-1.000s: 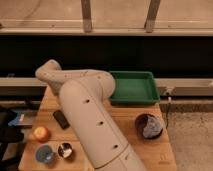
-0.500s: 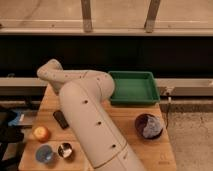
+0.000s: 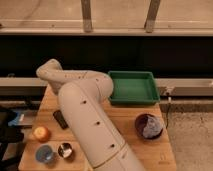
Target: Place sponge in plastic cup
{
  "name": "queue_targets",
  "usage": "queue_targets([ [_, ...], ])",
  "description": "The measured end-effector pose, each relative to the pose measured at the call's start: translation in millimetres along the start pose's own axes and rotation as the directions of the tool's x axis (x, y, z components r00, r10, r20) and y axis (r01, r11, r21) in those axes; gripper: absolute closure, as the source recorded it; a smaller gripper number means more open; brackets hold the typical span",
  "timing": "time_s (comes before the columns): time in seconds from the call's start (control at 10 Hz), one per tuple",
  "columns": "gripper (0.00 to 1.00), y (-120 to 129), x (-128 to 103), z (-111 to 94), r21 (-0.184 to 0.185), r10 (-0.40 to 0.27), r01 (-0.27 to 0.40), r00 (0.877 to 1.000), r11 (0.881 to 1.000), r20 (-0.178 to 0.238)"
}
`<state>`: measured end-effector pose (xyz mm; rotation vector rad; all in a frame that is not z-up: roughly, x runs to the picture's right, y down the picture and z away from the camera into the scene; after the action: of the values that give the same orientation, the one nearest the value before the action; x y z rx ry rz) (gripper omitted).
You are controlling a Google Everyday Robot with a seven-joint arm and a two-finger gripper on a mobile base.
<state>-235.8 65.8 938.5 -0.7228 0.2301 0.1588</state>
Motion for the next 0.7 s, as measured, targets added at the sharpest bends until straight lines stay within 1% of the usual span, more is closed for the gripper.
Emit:
queue_targets([
  [0.2, 0.2, 0.8, -2.8, 1.4, -0.005, -0.011, 0.011, 1.0, 1.0, -0.002],
  [0.4, 0.2, 2.5, -4.5, 1.6, -0.005, -0.024, 0.024, 1.0, 1.0, -0.02],
  [0.6, 0.2, 3.0, -2.5, 0.2, -0.004, -0.026, 0.026, 0.999, 1.0, -0.029],
  [0.7, 0.2, 1.8, 2.3, -0.9, 0.001, -0.017, 0.017, 0.999, 1.0, -0.037],
])
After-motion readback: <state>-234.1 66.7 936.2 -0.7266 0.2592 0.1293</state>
